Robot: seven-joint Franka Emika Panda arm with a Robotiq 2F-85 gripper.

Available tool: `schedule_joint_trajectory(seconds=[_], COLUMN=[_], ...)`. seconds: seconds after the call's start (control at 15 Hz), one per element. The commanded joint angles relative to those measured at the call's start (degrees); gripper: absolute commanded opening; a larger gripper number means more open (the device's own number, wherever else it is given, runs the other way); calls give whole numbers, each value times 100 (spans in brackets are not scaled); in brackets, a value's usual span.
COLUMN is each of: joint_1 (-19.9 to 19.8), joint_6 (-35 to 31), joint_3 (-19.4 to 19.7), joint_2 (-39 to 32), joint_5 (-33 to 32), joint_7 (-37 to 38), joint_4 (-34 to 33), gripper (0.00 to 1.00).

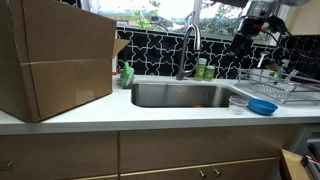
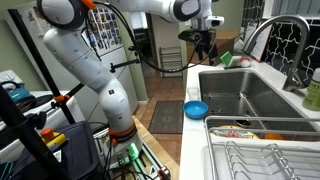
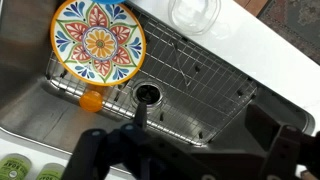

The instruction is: Pick up the blue bowl and put it in the dish rack

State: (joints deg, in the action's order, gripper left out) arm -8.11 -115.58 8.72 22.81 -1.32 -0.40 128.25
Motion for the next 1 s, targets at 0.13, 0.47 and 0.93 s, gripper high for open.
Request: schedule_joint_trajectory(seconds=[0.13,0.47,0.93], joint_1=[-15,-15,47], joint_6=[11,11,11], joint_3=[-11,-11,592], joint_2=[-5,-5,232], joint_5=[7,7,477], joint_7=[-8,-8,-1614], joint_4=[-11,-11,736], gripper=[100,100,100])
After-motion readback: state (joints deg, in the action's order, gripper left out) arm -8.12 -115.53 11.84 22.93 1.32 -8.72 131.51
